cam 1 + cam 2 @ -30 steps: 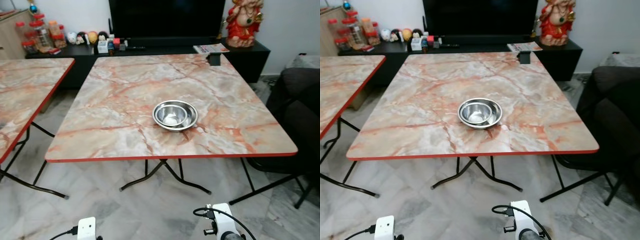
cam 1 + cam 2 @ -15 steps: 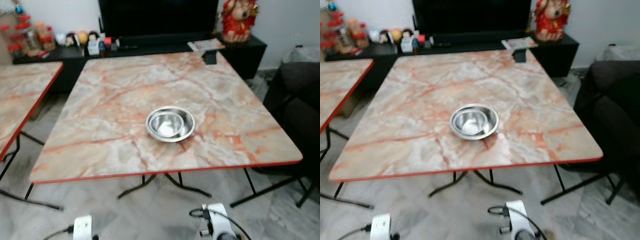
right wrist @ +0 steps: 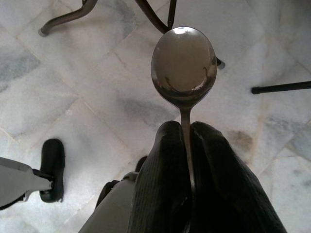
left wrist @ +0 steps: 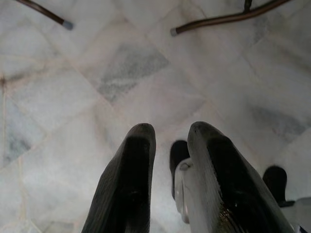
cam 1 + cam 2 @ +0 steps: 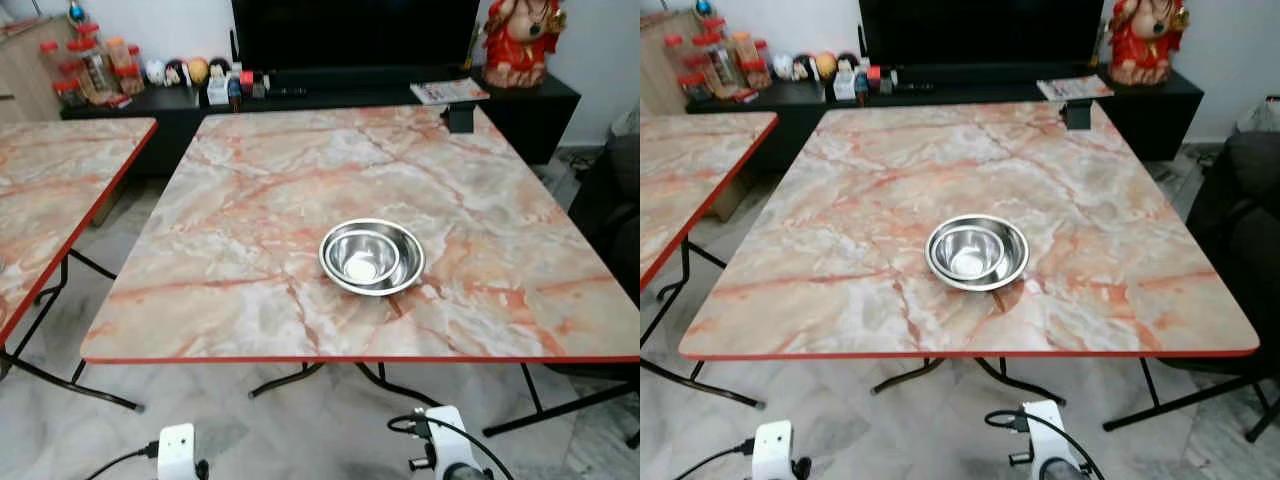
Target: Setting the table
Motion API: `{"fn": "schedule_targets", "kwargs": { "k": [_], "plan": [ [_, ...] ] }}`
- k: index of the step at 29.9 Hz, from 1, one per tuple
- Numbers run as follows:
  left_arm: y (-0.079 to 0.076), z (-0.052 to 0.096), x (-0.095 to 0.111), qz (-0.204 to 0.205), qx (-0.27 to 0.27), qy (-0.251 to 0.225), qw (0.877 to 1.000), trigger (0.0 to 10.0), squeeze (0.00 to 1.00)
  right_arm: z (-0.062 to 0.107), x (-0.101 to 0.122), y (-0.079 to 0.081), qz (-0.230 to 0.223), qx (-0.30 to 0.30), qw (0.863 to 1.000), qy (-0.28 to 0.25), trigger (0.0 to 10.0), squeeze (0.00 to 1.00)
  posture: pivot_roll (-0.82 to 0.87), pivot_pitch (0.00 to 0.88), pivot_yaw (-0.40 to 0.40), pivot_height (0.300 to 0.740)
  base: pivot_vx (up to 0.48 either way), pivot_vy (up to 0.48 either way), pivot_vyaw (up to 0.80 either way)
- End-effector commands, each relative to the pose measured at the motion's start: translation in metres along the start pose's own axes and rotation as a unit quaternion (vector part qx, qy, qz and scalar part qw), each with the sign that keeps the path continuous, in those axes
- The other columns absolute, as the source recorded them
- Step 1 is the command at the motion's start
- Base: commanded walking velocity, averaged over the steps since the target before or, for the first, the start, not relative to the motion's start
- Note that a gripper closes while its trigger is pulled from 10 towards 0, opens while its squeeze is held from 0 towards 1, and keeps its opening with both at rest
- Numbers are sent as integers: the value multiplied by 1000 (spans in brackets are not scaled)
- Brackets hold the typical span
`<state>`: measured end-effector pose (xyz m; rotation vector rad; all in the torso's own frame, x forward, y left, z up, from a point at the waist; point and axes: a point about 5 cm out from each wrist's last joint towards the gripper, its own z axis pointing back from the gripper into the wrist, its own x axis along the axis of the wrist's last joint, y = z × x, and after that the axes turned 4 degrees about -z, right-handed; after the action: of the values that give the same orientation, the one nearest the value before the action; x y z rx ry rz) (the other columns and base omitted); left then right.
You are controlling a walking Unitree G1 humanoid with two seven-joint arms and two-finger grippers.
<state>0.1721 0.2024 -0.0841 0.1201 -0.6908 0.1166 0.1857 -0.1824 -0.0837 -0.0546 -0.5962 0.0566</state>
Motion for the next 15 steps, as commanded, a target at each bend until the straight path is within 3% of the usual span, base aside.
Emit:
{"fn": "schedule_targets", "kwargs": {
  "k": [1,15],
  "plan": [
    [4,1,-5,-9,-1,12,1000,10000,0,0,2,3,-3,3,1000,-3,10000,0,-48,0,20,732,0,0,0],
    [6,1,-6,-20,-1,12,1000,10000,0,0,-1,6,-10,5,1000,-3,10000,0,-53,0,28,732,0,-291,0]
  ]
}}
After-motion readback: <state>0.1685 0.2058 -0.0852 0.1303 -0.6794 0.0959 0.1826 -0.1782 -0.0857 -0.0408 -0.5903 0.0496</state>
